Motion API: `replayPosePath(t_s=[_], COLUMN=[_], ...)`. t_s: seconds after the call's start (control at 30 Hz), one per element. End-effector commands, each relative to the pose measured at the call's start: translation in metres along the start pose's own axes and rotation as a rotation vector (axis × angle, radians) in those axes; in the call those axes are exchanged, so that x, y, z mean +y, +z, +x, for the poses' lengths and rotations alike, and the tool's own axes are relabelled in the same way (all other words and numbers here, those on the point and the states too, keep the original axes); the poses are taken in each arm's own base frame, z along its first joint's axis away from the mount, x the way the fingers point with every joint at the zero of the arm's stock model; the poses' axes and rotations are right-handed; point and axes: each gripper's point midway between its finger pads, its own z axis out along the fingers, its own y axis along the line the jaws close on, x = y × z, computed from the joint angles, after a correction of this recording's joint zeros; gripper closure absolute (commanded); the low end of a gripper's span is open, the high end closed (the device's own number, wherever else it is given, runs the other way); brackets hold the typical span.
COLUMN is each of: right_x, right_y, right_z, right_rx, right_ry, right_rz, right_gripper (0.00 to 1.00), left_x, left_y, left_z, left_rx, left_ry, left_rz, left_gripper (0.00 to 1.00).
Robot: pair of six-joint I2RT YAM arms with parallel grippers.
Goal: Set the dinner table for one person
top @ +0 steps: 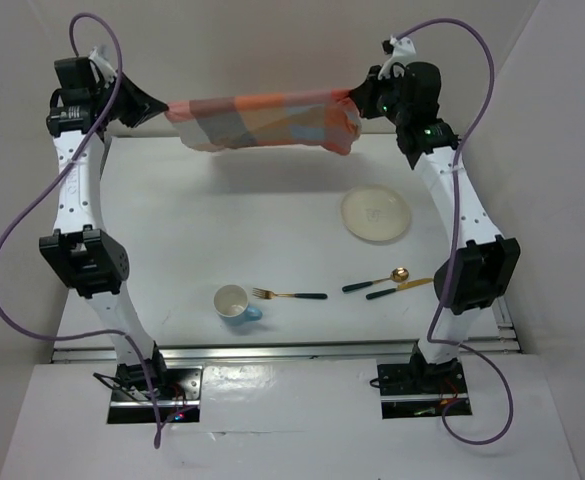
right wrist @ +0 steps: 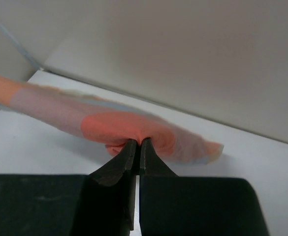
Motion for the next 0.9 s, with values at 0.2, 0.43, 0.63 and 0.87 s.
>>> replayPosePath(t_s=[0.2, 0.43, 0.63, 0.87], right_x=[0.071, 0.106, 0.101, 0.084], right_y=[-0.070, -0.121, -0.099, -0.034], right_z=[0.101, 0.193, 0.209, 0.280], right_rx=[0.124, 0.358, 0.414, 0.690], right_ry=[0.031, 0.130, 0.295, 0.340], right_rz=[-0.246, -0.195, -0.094, 0.051], right_gripper=[0.90, 0.01, 0.77, 1.00], left_x=[0.050, 0.086, 0.104, 0.154], left_y=[-0.087, -0.119, -0.065, -0.001], left_z=[0.095, 0.126, 0.149, 0.204], left_rx=[0.053, 0.049, 0.174, 0.352], left_ry=[-0.009, -0.035, -0.058, -0.122], left_rz=[-0.208, -0.353, -0.312, -0.414], left_gripper=[0.82, 0.00, 0.99, 1.00])
